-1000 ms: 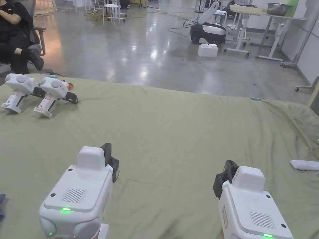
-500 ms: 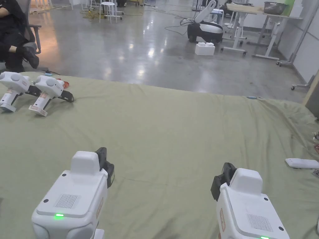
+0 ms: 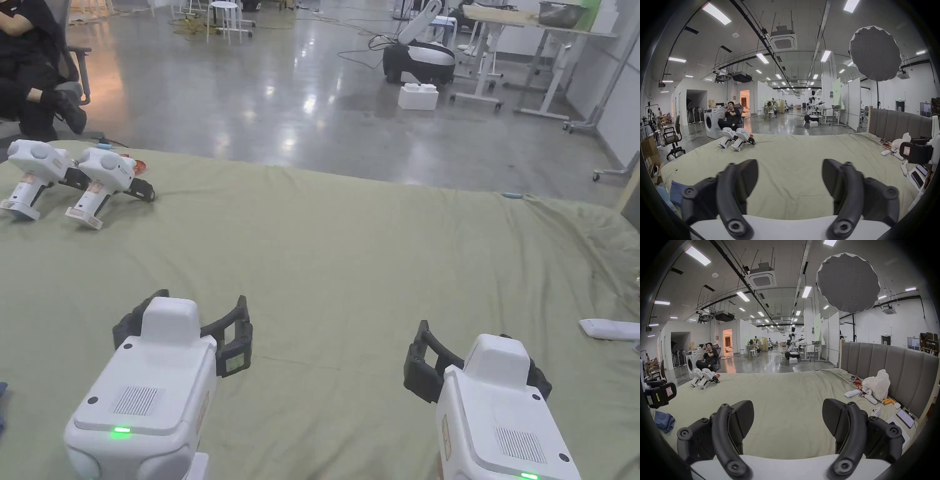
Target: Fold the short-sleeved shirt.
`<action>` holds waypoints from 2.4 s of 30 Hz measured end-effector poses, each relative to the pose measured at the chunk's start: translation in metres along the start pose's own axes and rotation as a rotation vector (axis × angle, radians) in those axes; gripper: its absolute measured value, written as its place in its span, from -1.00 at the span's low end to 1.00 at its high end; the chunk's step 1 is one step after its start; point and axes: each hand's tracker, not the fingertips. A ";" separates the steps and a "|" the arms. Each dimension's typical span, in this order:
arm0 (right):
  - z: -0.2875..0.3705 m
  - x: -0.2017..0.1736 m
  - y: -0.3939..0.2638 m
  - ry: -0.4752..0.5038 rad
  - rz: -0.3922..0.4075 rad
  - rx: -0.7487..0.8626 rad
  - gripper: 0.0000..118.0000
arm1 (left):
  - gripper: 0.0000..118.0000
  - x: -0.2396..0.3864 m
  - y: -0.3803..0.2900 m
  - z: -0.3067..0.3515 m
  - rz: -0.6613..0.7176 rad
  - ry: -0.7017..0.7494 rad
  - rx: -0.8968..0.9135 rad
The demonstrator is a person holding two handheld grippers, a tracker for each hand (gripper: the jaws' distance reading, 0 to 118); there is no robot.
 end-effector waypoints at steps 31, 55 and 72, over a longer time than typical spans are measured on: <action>-0.019 -0.022 0.012 0.008 -0.082 -0.166 0.66 | 0.92 -0.018 0.002 0.000 0.046 0.043 -0.046; -0.028 -0.015 0.016 -0.054 -0.084 -0.240 0.66 | 0.93 -0.011 0.002 0.002 -0.014 0.085 0.016; -0.031 -0.008 0.017 -0.055 -0.076 -0.238 0.66 | 0.93 -0.007 -0.001 -0.002 -0.030 0.084 0.014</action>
